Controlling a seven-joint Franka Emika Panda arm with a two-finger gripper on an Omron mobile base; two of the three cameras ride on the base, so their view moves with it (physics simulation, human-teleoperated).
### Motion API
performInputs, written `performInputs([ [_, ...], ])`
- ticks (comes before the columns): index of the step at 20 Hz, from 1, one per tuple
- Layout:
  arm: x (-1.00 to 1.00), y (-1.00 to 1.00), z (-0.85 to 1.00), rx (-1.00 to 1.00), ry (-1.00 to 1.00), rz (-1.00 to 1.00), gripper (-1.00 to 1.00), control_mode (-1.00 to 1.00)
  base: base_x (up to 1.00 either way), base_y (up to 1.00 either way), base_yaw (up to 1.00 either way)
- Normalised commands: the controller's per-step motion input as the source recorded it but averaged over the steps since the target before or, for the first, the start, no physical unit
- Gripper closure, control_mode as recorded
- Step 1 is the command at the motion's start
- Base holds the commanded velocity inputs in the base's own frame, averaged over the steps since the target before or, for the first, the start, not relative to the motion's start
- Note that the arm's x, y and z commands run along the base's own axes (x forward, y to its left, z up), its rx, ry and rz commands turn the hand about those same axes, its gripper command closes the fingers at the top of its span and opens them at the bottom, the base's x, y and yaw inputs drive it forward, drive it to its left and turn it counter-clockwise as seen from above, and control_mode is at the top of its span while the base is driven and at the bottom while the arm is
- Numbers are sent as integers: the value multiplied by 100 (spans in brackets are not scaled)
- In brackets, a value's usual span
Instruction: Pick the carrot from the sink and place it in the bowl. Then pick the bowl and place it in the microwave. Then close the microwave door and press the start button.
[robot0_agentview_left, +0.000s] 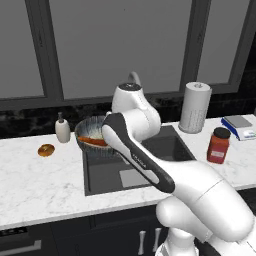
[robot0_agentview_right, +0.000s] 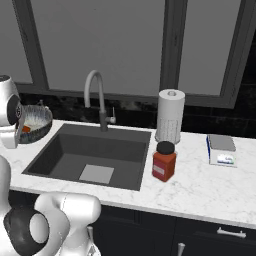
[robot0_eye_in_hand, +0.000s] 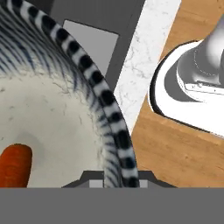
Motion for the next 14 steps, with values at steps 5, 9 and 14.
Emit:
performInputs([
  [5,-57,-61,68,1,0,-31,100,-100,0,0,0],
  [9,-58,-54,77,0,0,-22,100,-100,0,0,0],
  [14,-40,-61,70,0,0,-13,100,-100,0,0,0],
])
